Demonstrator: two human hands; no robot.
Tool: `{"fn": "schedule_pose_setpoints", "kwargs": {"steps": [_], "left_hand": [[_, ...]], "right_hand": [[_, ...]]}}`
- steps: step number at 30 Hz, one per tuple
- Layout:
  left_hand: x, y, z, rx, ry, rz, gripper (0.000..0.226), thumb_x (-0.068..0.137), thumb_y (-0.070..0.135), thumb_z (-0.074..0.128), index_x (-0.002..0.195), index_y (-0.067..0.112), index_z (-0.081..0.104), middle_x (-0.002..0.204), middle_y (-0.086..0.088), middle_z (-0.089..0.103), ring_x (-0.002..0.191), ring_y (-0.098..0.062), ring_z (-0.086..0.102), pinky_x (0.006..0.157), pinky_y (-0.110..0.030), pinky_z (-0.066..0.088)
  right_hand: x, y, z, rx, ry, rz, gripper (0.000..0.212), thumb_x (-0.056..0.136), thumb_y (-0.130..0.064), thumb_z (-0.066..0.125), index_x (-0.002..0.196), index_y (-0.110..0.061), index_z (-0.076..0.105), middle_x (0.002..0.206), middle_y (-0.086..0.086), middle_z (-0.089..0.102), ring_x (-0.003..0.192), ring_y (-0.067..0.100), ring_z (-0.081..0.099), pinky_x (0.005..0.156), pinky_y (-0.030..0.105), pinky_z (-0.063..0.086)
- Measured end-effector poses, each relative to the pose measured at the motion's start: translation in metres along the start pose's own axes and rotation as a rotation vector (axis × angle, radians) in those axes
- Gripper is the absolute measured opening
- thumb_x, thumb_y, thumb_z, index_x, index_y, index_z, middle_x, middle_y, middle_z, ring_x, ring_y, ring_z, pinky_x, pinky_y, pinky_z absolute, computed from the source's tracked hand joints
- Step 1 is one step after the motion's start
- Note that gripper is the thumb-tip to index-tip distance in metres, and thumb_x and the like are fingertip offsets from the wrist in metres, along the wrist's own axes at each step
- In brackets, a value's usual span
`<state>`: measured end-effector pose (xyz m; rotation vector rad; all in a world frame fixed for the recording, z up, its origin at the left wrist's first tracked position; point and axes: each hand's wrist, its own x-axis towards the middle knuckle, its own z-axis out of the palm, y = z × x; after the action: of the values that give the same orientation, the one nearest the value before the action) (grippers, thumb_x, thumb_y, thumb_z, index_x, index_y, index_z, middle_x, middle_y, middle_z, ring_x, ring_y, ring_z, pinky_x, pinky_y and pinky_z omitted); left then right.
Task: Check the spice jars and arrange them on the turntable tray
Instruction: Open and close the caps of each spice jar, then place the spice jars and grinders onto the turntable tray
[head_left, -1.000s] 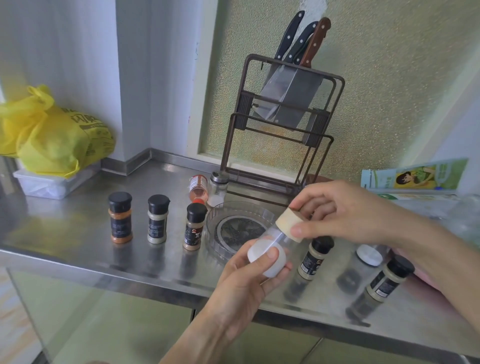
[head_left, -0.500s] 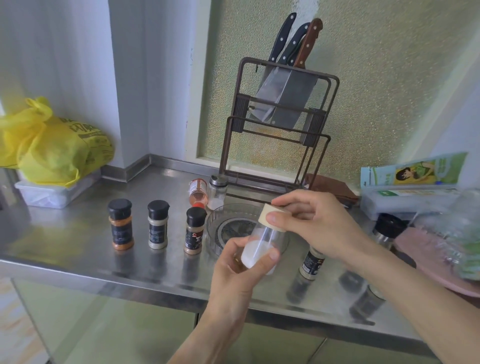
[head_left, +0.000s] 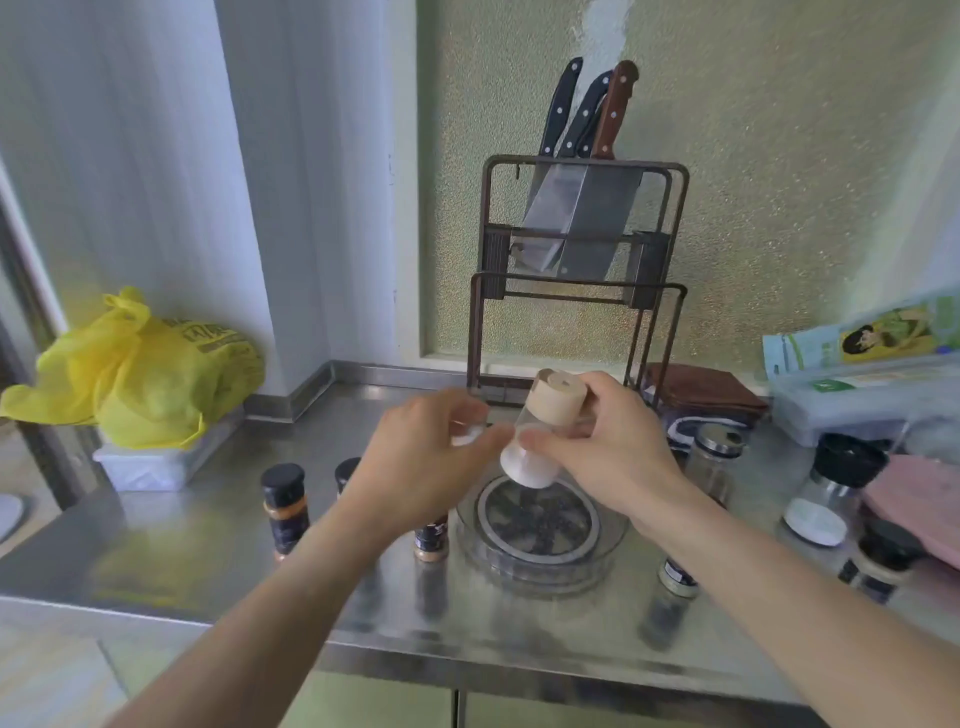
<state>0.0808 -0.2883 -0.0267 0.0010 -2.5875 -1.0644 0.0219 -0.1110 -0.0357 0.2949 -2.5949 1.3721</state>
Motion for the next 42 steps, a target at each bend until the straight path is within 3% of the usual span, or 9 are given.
{"fn": "schedule_pose_setpoints", "kwargs": {"steps": [3, 9, 17, 20, 24, 29, 32, 38, 42], "left_hand": [[0.056, -0.011, -0.027, 0.164, 0.026, 0.023, 0.029, 0.093, 0.04, 0.068, 0.115, 0.022, 0.072, 0.108, 0.009, 0.075, 0.096, -0.011, 0.07, 0.087, -0.029, 0.054], [0.132, -0.061, -0.002, 0.48, -0.159, 0.035, 0.053, 0.089, 0.036, 0.074, 0.136, 0.018, 0.057, 0.136, -0.005, 0.065, 0.119, -0.023, 0.062, 0.102, -0.037, 0.049], [0.162, -0.085, 0.047, 0.455, -0.201, -0.015, 0.081, 0.075, 0.048, 0.085, 0.139, 0.012, 0.049, 0.125, -0.007, 0.068, 0.112, -0.026, 0.064, 0.095, -0.043, 0.054], [0.17, -0.093, 0.061, 0.435, -0.178, -0.044, 0.076, 0.072, 0.047, 0.087, 0.13, 0.012, 0.053, 0.12, -0.007, 0.071, 0.105, -0.026, 0.065, 0.084, -0.039, 0.054], [0.171, -0.098, 0.072, 0.4, -0.125, -0.063, 0.059, 0.075, 0.036, 0.087, 0.12, 0.012, 0.057, 0.113, -0.007, 0.071, 0.091, -0.022, 0.058, 0.07, -0.03, 0.042], [0.165, -0.096, 0.07, 0.407, -0.089, -0.056, 0.052, 0.076, 0.033, 0.083, 0.116, 0.01, 0.06, 0.109, -0.008, 0.07, 0.09, -0.023, 0.057, 0.072, -0.032, 0.044], [0.166, -0.095, 0.069, 0.39, -0.138, -0.067, 0.066, 0.07, 0.038, 0.087, 0.121, 0.01, 0.056, 0.113, -0.006, 0.069, 0.101, -0.026, 0.063, 0.084, -0.037, 0.053], [0.166, -0.087, 0.074, 0.388, -0.088, -0.042, 0.049, 0.07, 0.037, 0.088, 0.105, 0.015, 0.061, 0.096, -0.001, 0.069, 0.089, -0.023, 0.062, 0.071, -0.032, 0.05], [0.158, -0.077, 0.058, 0.362, -0.011, 0.003, 0.059, 0.072, 0.038, 0.085, 0.118, 0.012, 0.059, 0.102, 0.001, 0.066, 0.091, -0.021, 0.06, 0.074, -0.03, 0.046]], "right_hand": [[0.027, -0.006, 0.015, -0.036, 0.018, 0.022, 0.051, 0.075, -0.029, 0.089, 0.116, -0.022, 0.059, 0.111, -0.006, 0.067, 0.1, 0.018, 0.067, 0.085, 0.038, 0.055], [0.072, 0.017, 0.067, -0.279, 0.0, 0.13, 0.051, 0.08, -0.03, 0.084, 0.12, -0.015, 0.056, 0.122, 0.003, 0.068, 0.109, 0.025, 0.064, 0.082, 0.034, 0.05], [0.09, 0.041, 0.094, -0.379, 0.014, 0.211, 0.049, 0.085, -0.031, 0.076, 0.124, -0.014, 0.052, 0.121, 0.006, 0.068, 0.11, 0.028, 0.068, 0.072, 0.03, 0.044], [0.087, 0.044, 0.097, -0.384, 0.014, 0.185, 0.051, 0.084, -0.033, 0.079, 0.124, -0.014, 0.051, 0.121, 0.005, 0.068, 0.111, 0.027, 0.067, 0.073, 0.031, 0.044], [0.08, 0.046, 0.096, -0.353, -0.009, 0.163, 0.055, 0.083, -0.032, 0.082, 0.125, -0.014, 0.05, 0.123, 0.004, 0.067, 0.113, 0.025, 0.065, 0.076, 0.03, 0.046], [0.075, 0.046, 0.089, -0.265, -0.034, 0.186, 0.059, 0.082, -0.03, 0.084, 0.128, -0.017, 0.049, 0.128, 0.003, 0.067, 0.118, 0.024, 0.064, 0.083, 0.032, 0.049], [0.067, 0.045, 0.087, -0.257, -0.061, 0.186, 0.061, 0.084, -0.028, 0.081, 0.133, -0.017, 0.046, 0.132, 0.004, 0.064, 0.121, 0.025, 0.062, 0.086, 0.031, 0.048], [0.062, 0.044, 0.089, -0.251, -0.039, 0.159, 0.057, 0.088, -0.029, 0.079, 0.133, -0.016, 0.046, 0.135, 0.003, 0.064, 0.123, 0.023, 0.062, 0.091, 0.031, 0.05], [0.064, 0.045, 0.084, -0.27, 0.0, 0.175, 0.046, 0.093, -0.028, 0.073, 0.129, -0.013, 0.049, 0.131, 0.005, 0.064, 0.12, 0.026, 0.063, 0.087, 0.031, 0.05]]}}
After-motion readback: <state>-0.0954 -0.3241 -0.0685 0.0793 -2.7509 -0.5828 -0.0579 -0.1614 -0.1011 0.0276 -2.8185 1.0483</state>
